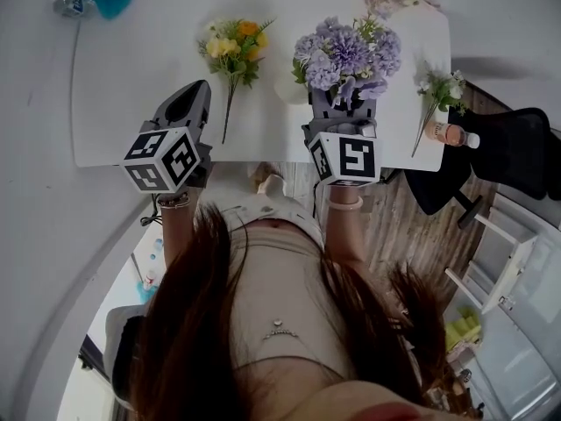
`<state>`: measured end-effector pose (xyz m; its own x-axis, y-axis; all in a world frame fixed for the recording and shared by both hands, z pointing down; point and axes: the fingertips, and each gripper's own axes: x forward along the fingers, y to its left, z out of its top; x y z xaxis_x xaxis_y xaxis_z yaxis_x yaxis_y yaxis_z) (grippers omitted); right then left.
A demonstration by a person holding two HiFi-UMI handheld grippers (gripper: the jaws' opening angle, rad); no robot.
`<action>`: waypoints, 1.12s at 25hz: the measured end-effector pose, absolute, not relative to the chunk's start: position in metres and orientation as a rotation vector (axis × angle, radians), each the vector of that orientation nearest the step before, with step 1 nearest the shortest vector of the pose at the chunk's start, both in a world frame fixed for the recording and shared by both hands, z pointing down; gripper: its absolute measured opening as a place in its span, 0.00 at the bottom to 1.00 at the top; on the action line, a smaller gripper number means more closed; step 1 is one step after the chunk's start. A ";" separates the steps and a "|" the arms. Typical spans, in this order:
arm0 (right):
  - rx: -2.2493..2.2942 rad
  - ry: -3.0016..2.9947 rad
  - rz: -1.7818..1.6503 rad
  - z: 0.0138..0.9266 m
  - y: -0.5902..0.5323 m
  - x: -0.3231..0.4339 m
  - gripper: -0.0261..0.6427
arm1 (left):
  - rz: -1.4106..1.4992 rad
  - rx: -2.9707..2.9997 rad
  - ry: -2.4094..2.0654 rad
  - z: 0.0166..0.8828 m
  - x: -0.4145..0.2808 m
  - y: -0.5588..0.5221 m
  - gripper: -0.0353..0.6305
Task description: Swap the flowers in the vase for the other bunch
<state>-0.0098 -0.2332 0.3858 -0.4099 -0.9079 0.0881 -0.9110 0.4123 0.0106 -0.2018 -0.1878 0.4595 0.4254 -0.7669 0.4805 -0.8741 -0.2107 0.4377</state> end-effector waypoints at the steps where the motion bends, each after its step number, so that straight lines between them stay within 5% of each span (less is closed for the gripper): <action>1: 1.659 -2.568 0.060 0.386 -0.232 -0.010 0.27 | 0.206 2.020 -1.379 0.459 -0.201 -0.187 0.06; 28: 1.502 -2.455 0.135 0.397 -0.209 -0.017 0.49 | 0.194 2.066 -1.355 0.448 -0.189 -0.162 0.06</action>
<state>-0.0167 -0.2091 0.3969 -0.4321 -0.8613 0.2672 -0.8855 0.4614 0.0553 -0.1893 -0.1624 0.4485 0.4543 -0.7667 0.4536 -0.8633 -0.2531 0.4367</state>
